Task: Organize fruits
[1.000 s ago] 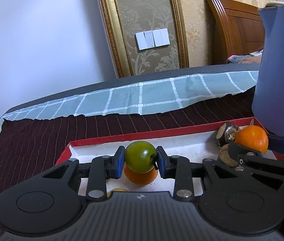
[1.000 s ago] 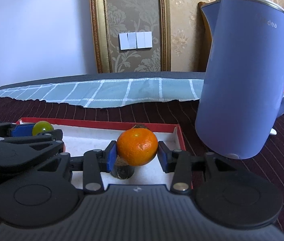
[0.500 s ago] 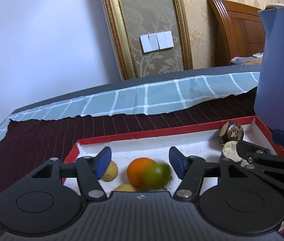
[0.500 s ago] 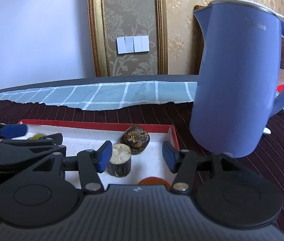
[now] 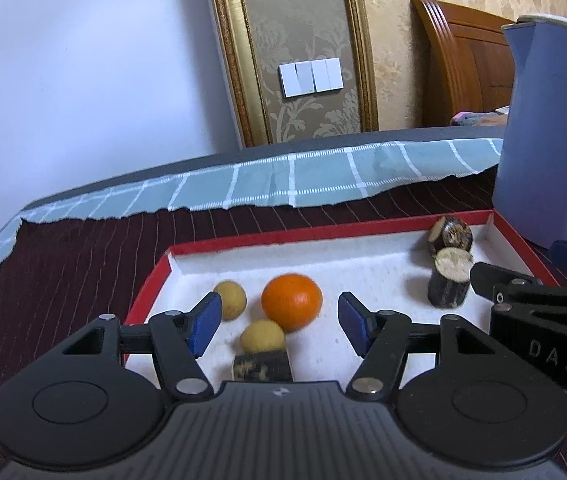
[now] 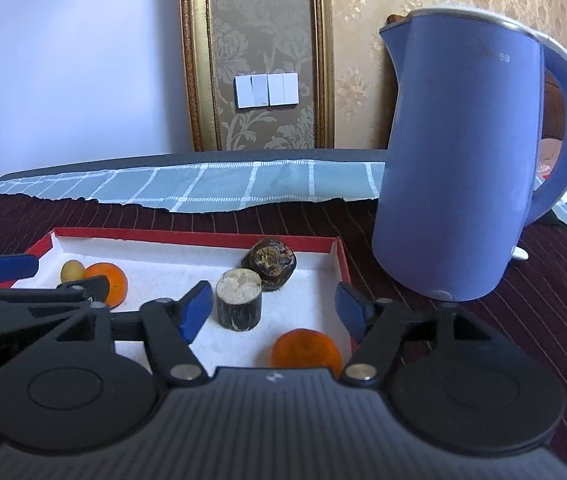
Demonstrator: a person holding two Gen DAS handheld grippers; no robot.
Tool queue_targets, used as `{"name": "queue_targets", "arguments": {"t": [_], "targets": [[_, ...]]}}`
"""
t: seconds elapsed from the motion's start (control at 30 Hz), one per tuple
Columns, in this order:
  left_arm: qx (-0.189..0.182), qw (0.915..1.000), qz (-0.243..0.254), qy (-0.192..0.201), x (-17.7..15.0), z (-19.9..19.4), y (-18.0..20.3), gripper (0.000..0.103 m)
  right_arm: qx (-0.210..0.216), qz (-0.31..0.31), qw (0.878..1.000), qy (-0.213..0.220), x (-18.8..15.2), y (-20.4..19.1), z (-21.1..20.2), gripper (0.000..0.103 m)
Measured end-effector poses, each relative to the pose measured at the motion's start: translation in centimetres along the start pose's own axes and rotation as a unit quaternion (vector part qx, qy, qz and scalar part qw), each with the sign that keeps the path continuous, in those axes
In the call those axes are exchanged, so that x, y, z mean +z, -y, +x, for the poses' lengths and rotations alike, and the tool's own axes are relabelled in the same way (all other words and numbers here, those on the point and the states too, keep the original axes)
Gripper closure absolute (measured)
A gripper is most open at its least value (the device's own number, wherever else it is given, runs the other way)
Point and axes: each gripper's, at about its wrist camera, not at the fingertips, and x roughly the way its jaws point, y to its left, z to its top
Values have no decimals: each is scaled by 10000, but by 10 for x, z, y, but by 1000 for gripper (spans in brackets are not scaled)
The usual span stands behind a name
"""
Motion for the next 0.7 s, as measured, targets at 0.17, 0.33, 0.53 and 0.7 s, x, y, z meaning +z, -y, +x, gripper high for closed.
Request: {"name": "queue_targets", "arguments": {"t": [0.17,0.33,0.53,0.7], "targets": [[12,10000,-65,-55,-14,-12,-6,39,33,-57,9999,83,-5,-2,-13,27],[-30,9997,-213,-137,-26,-22,-15,39,90,-184,9997,100,-13,-9,-24,22],[-57,9992,-358,-167,-41,-35,-25,39,158,-299,9993,162,-28,-17,-43,11],[-77,9985,-512,-185,-55,-44,-35,33,184,-349,9990,225,-40,-21,-58,4]]}}
